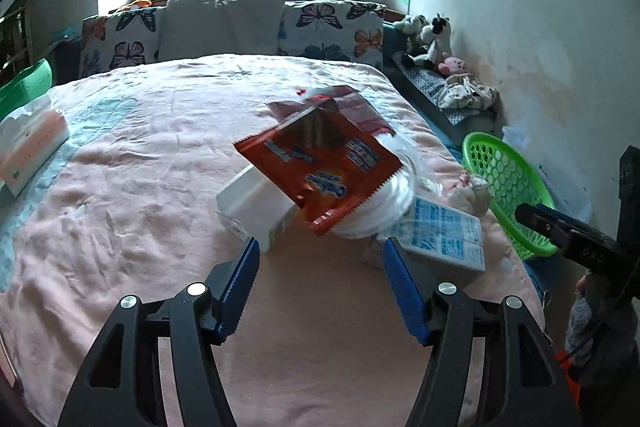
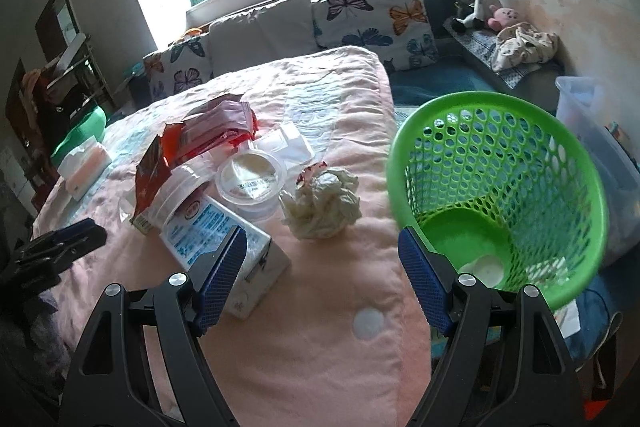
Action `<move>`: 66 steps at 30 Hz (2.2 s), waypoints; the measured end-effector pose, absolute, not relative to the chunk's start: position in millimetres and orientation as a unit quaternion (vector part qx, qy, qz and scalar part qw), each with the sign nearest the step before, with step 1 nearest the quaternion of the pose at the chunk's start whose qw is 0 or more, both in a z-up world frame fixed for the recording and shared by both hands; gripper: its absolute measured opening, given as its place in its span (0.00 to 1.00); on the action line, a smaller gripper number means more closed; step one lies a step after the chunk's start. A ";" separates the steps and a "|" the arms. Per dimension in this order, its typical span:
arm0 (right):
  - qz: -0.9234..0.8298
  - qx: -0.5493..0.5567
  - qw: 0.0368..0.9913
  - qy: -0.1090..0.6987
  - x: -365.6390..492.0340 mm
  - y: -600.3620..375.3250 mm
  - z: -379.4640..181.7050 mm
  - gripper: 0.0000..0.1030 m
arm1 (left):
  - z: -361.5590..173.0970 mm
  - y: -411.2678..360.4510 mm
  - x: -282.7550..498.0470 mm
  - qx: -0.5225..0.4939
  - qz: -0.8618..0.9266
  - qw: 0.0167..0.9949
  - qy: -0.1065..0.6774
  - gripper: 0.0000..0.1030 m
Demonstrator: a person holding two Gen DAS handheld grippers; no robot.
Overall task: Collect trash
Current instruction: 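Grasp the crumpled tissue with the right gripper while the left gripper grasps the red snack wrapper, then carry the tissue and wrapper over the green basket and release both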
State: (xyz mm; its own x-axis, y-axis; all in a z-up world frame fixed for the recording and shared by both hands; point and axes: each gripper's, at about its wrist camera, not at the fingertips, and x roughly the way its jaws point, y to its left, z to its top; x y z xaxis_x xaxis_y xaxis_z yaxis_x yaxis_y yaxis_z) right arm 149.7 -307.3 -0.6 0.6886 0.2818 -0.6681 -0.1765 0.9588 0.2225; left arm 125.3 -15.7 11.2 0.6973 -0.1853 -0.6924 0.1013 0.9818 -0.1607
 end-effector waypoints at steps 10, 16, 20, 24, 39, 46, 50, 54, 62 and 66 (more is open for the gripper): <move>0.128 0.061 0.908 0.394 187.6 -294.8 -18.3 0.76 | 13.5 7.5 144.8 -0.087 -0.059 0.921 0.376 0.60; 0.123 0.060 0.902 0.409 206.4 -291.5 -31.3 0.74 | 11.9 16.8 161.8 -0.112 -0.058 0.917 0.378 0.60; 0.122 0.066 0.896 0.421 215.5 -292.7 -40.3 0.72 | 12.5 20.0 173.9 -0.128 -0.064 0.916 0.376 0.60; 0.130 0.068 0.895 0.421 215.8 -289.0 -41.2 0.66 | 8.2 22.5 187.3 -0.139 -0.068 0.912 0.379 0.60; 0.128 0.077 0.900 0.410 209.0 -294.1 -33.5 0.55 | -19.9 46.4 241.2 -0.206 -0.125 0.883 0.404 0.60; 0.128 0.076 0.901 0.407 206.9 -292.7 -30.9 0.55 | -31.1 54.5 248.2 -0.250 -0.177 0.864 0.400 0.60; 0.128 0.074 0.902 0.405 206.3 -290.1 -29.8 0.55 | -36.0 59.2 251.1 -0.273 -0.205 0.852 0.397 0.60; 0.127 0.075 0.903 0.404 206.1 -288.6 -29.4 0.55 | -40.4 59.5 255.2 -0.278 -0.224 0.846 0.396 0.60; 0.123 0.077 0.903 0.404 204.8 -287.5 -29.2 0.55 | -32.3 55.5 250.8 -0.273 -0.254 0.851 0.369 0.49; 0.123 0.079 0.904 0.402 202.4 -286.8 -27.4 0.55 | -28.7 58.7 247.8 -0.284 -0.253 0.851 0.361 0.36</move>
